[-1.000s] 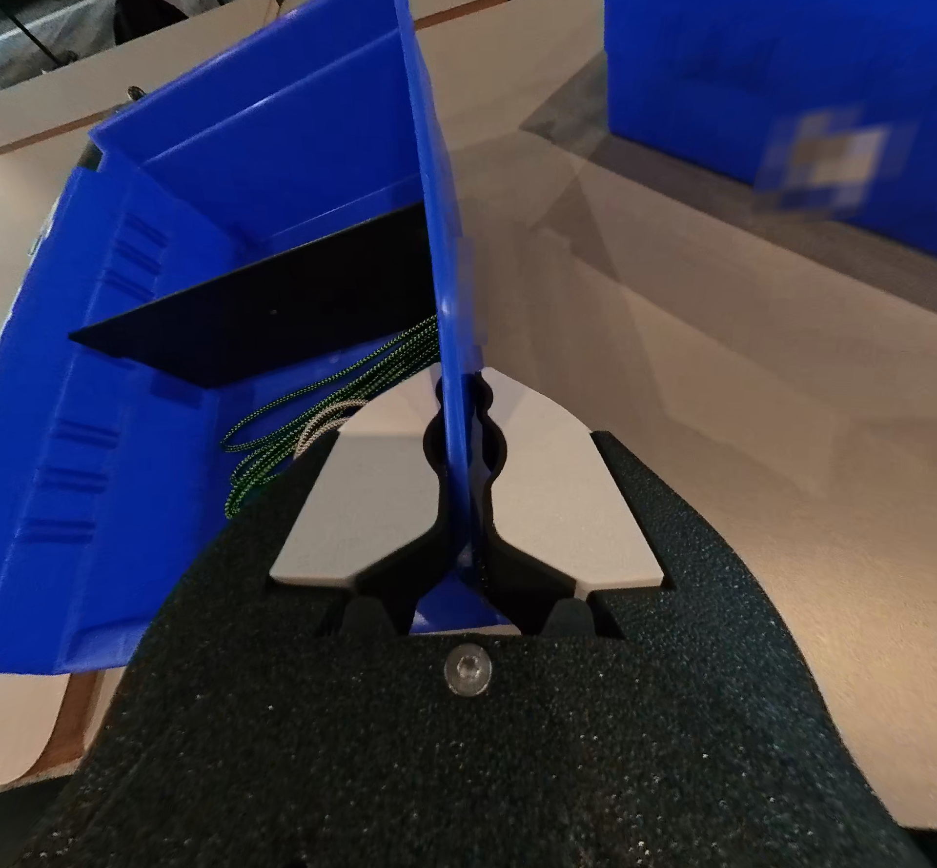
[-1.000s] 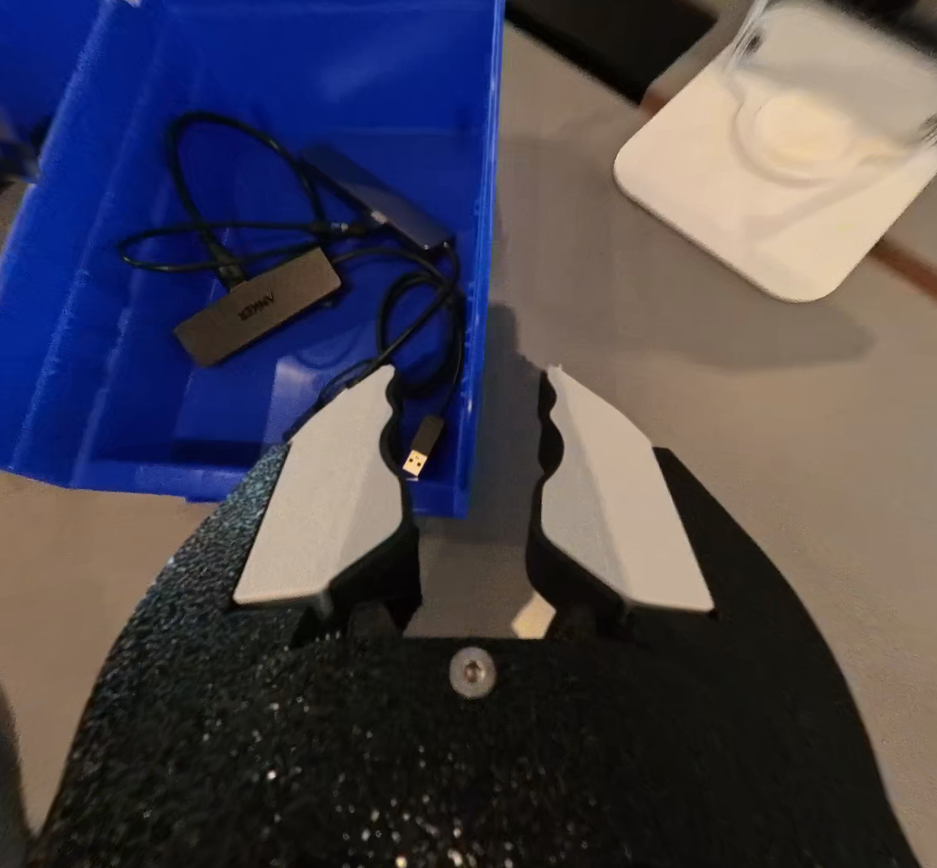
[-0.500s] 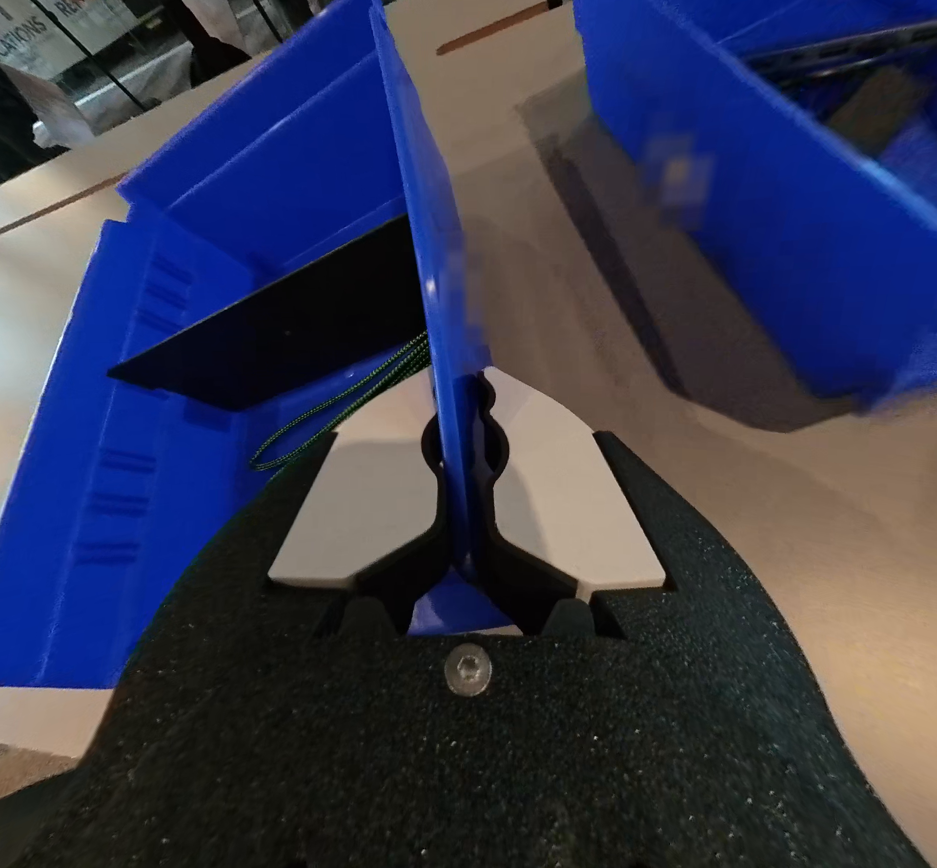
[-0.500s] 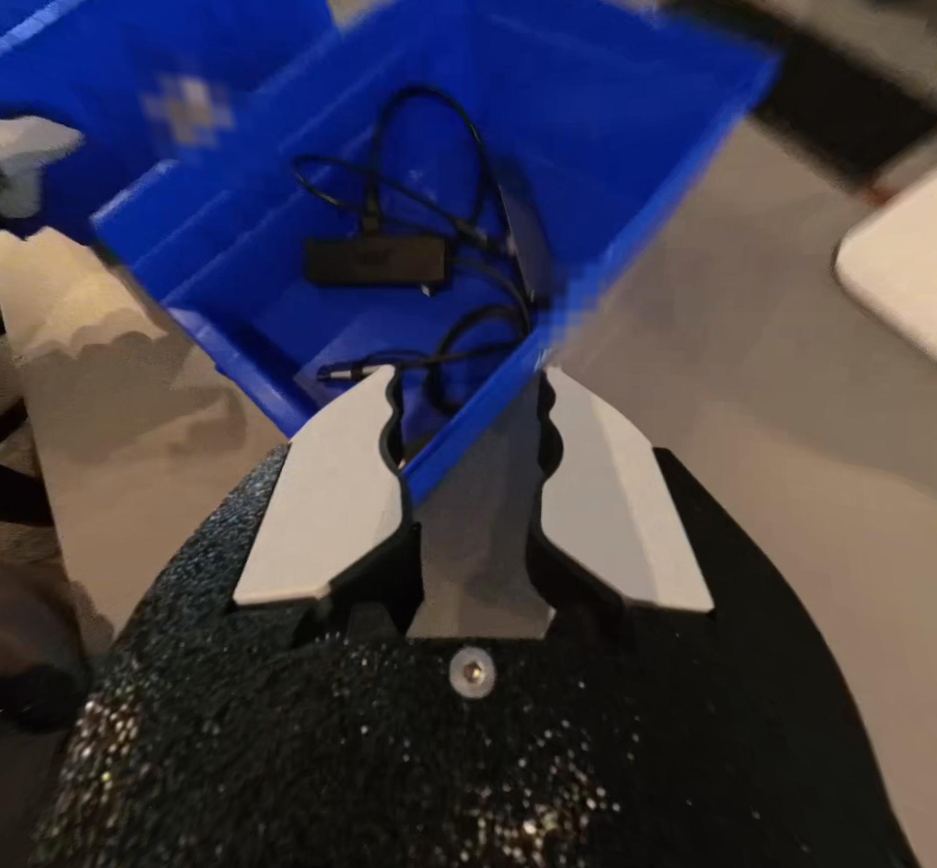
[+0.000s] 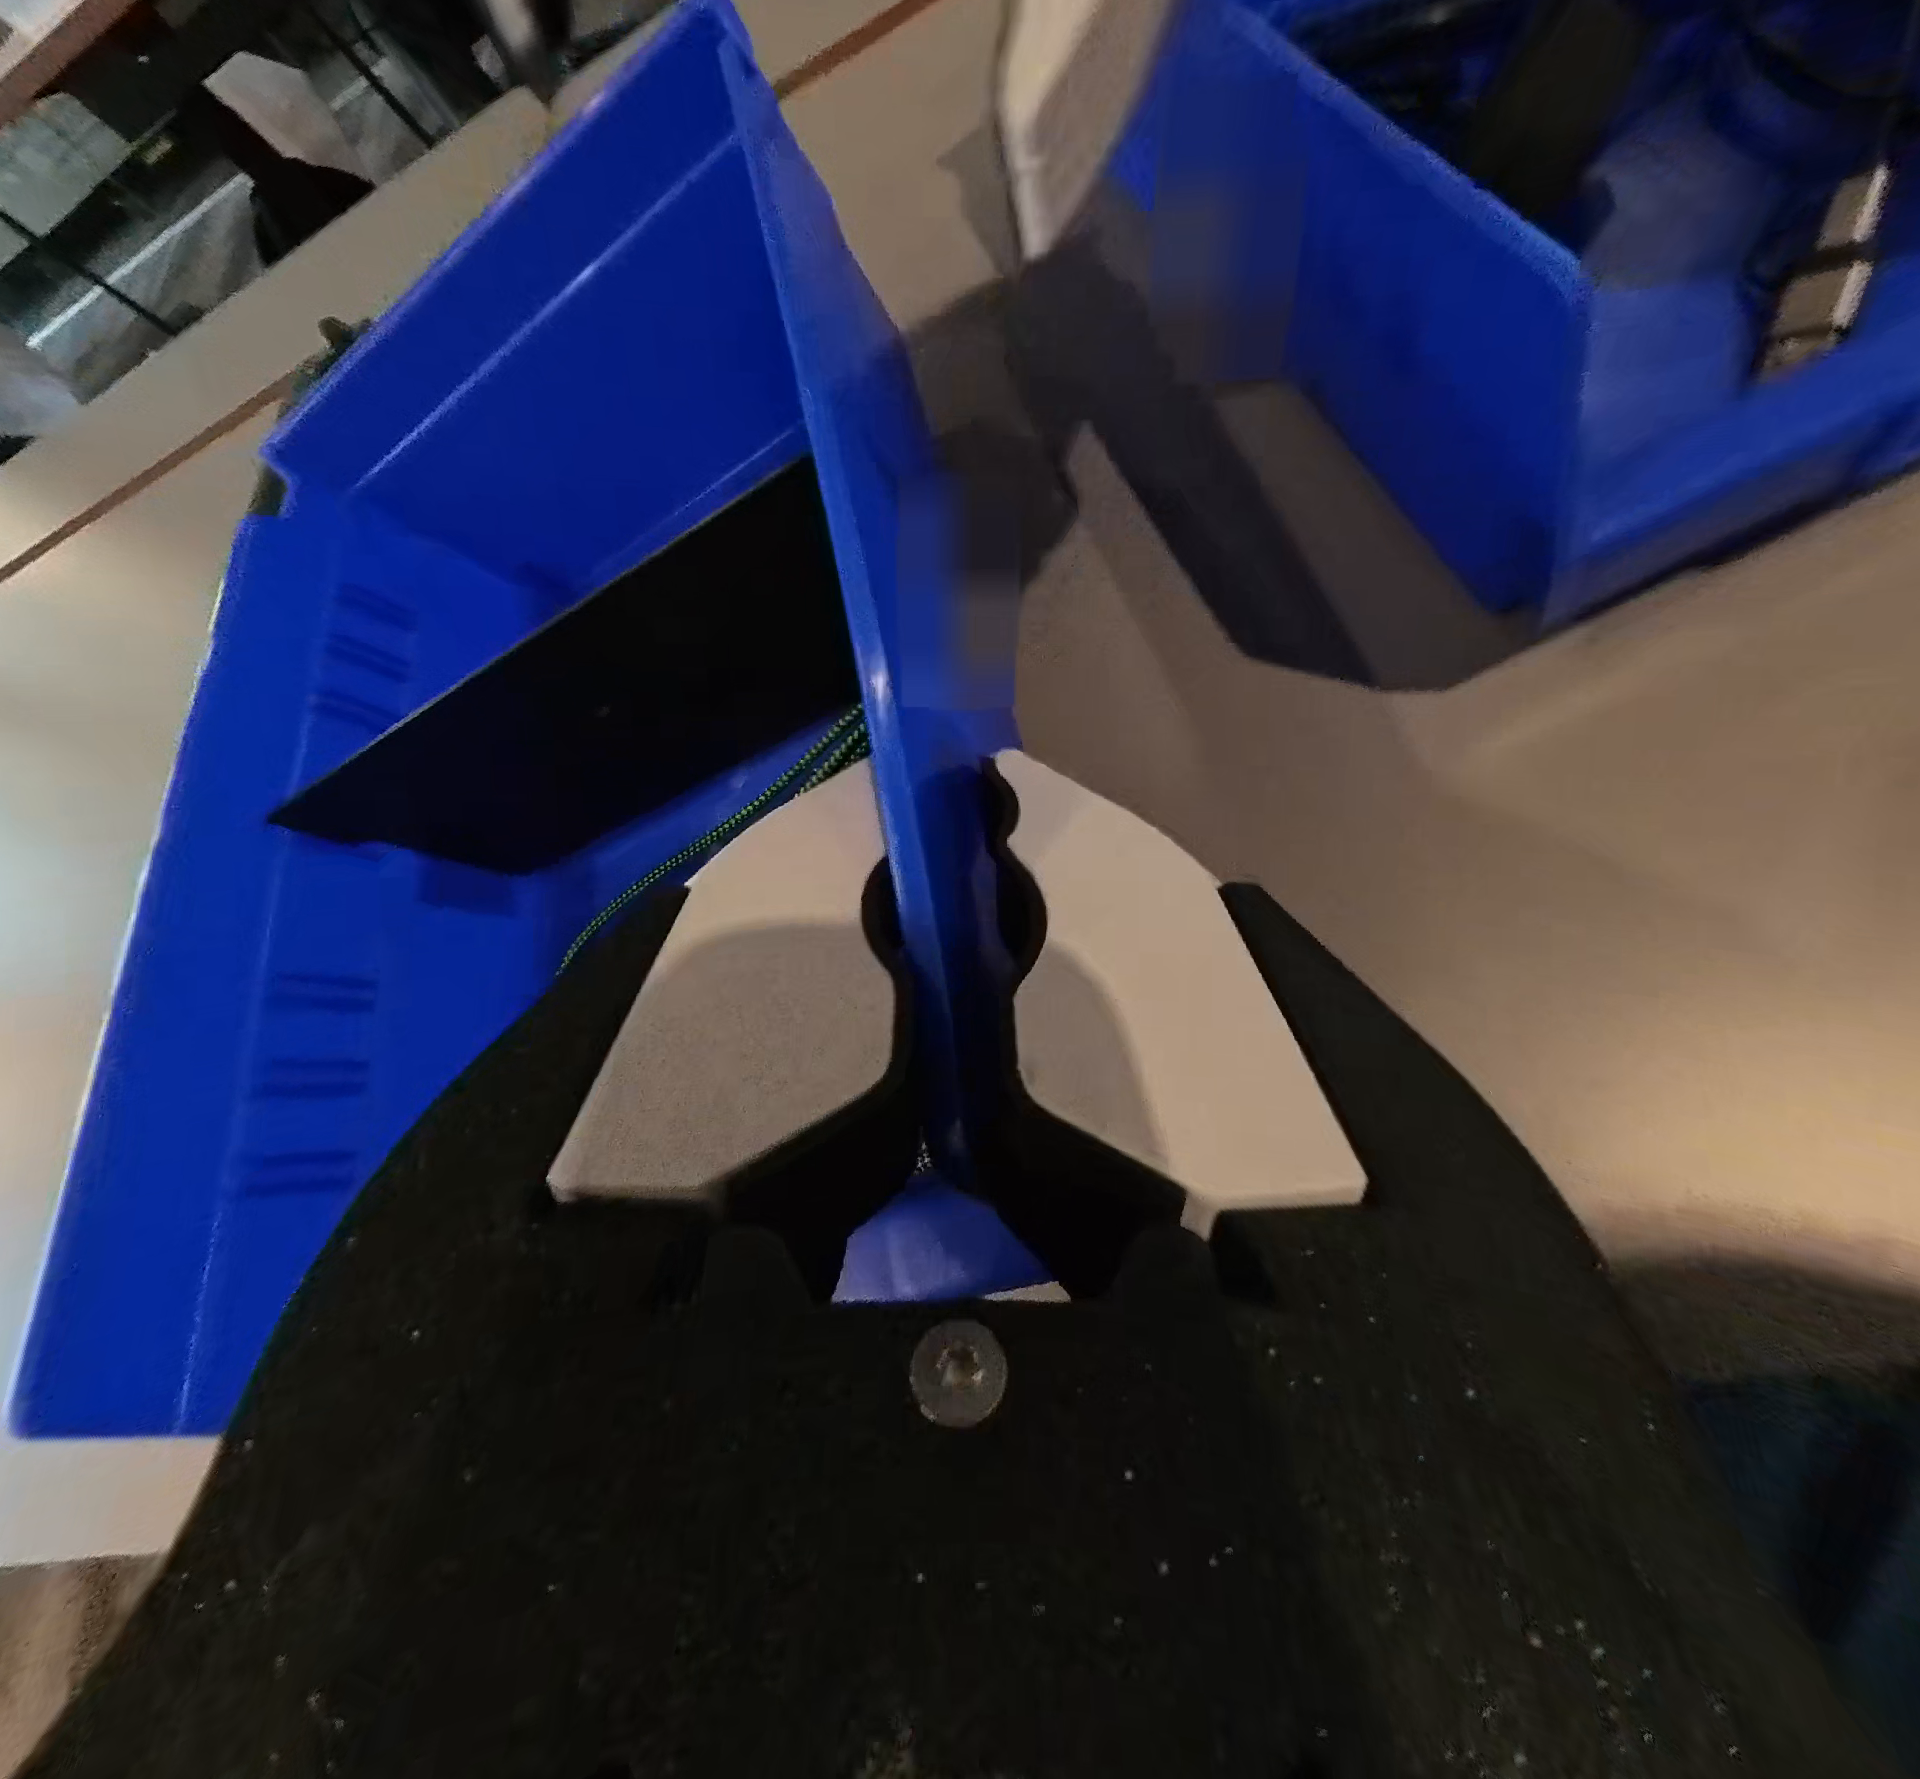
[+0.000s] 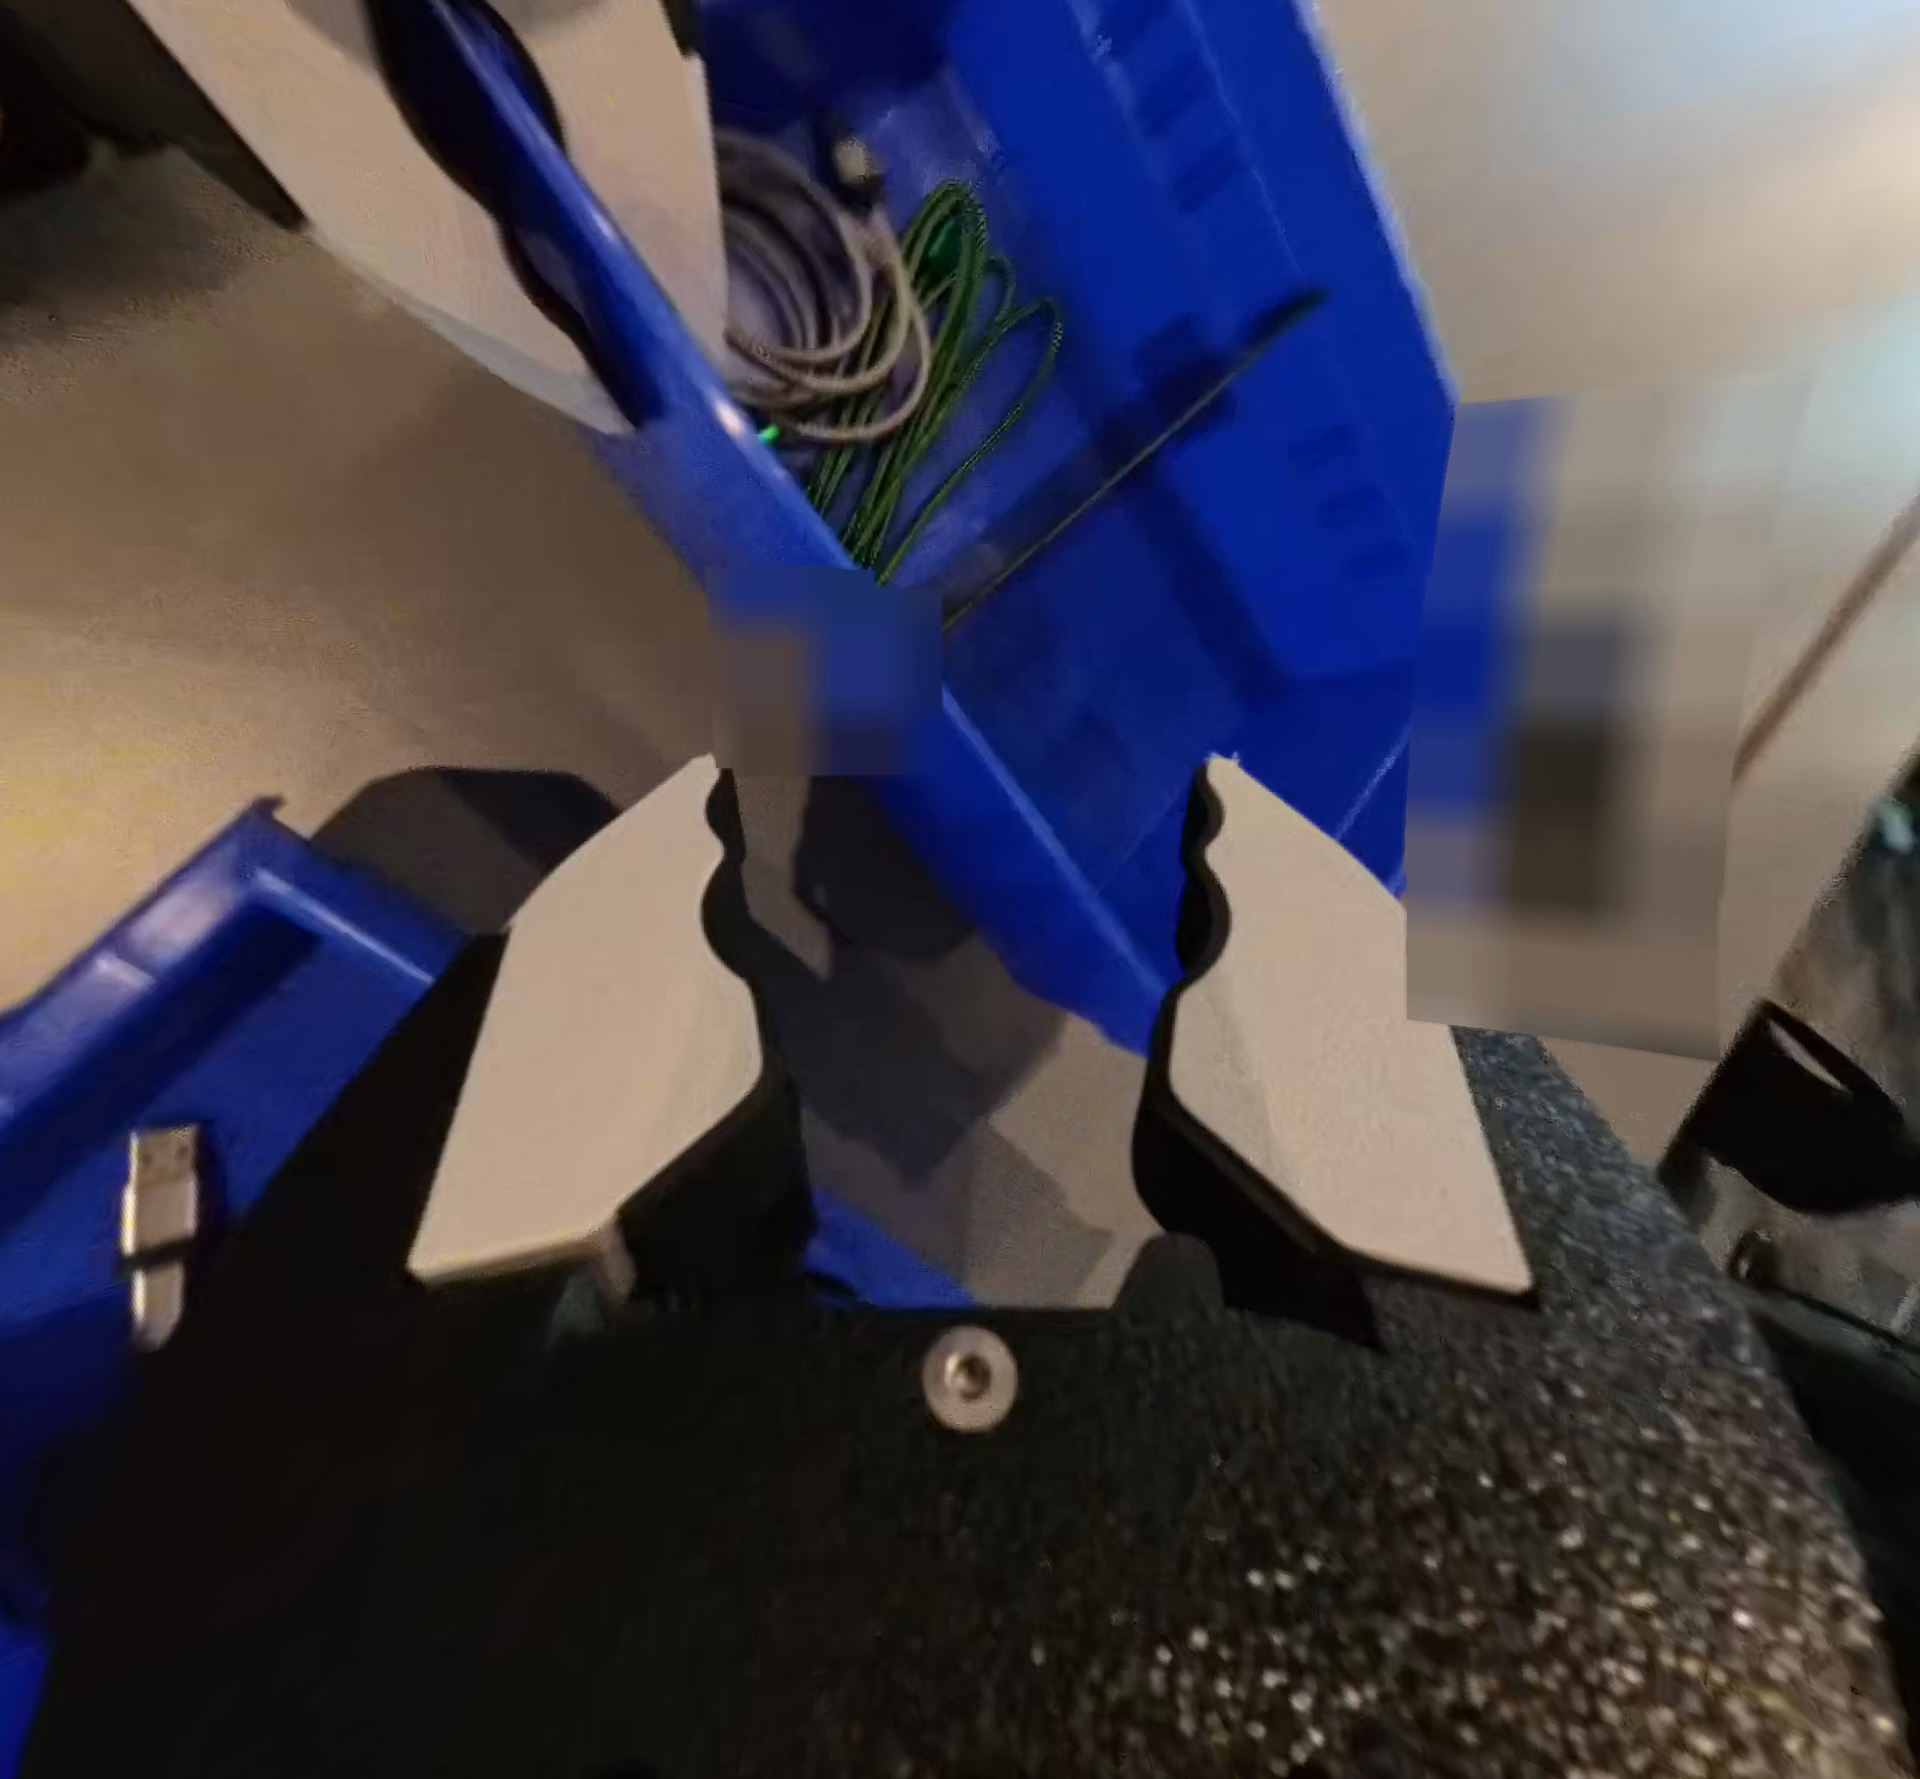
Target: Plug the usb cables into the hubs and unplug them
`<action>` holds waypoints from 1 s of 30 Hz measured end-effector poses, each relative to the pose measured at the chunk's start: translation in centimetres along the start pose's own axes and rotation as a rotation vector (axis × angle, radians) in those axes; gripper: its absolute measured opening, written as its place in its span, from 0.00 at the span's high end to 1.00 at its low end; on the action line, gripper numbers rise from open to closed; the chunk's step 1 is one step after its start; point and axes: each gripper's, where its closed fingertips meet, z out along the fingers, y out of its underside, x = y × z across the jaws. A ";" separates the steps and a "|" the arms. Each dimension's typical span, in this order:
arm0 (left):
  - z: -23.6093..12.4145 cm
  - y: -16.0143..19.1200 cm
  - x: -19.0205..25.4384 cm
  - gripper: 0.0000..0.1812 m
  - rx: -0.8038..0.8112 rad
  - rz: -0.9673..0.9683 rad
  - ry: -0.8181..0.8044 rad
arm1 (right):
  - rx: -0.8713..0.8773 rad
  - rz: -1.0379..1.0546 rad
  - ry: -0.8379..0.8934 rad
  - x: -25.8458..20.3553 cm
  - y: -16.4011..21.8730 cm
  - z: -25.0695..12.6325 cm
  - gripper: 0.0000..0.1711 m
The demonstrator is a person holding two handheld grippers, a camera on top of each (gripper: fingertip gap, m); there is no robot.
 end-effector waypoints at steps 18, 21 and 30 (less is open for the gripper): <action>-4.1 -3.4 -1.6 0.94 0.065 0.191 -0.077 | -0.286 -0.261 -0.261 1.1 1.7 1.0 0.96; -5.8 -8.2 -0.6 0.94 0.133 0.277 -0.081 | -0.312 -0.235 -0.181 1.1 1.4 -4.8 0.96; -8.4 -23.2 13.6 0.94 0.422 0.500 0.183 | -0.547 0.091 0.018 -10.5 7.3 -25.7 0.96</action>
